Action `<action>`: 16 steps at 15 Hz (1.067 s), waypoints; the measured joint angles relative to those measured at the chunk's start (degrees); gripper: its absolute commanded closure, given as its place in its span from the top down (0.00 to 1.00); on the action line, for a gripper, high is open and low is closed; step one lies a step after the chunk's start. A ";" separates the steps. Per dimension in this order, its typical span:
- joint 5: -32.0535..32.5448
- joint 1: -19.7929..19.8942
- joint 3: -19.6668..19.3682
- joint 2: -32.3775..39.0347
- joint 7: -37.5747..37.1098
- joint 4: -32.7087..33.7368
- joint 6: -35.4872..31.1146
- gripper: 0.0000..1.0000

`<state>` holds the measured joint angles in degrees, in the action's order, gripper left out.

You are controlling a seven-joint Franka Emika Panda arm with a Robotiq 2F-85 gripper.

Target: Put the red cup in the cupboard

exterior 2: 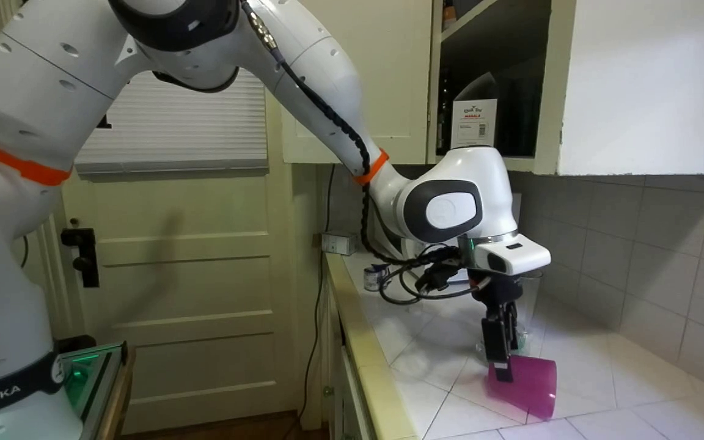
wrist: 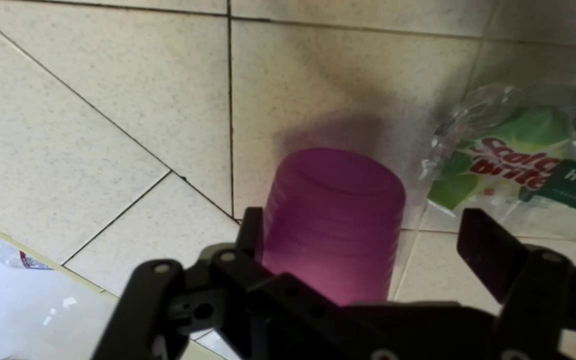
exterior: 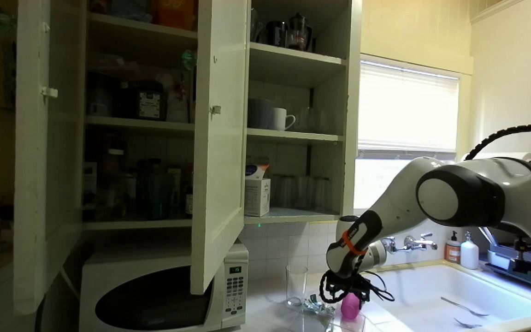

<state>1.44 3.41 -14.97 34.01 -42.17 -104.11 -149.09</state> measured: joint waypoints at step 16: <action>13.45 -12.39 -9.09 -1.20 -10.29 -4.39 0.83 0.44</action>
<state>14.89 -8.99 -24.05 32.81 -52.47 -108.50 -148.26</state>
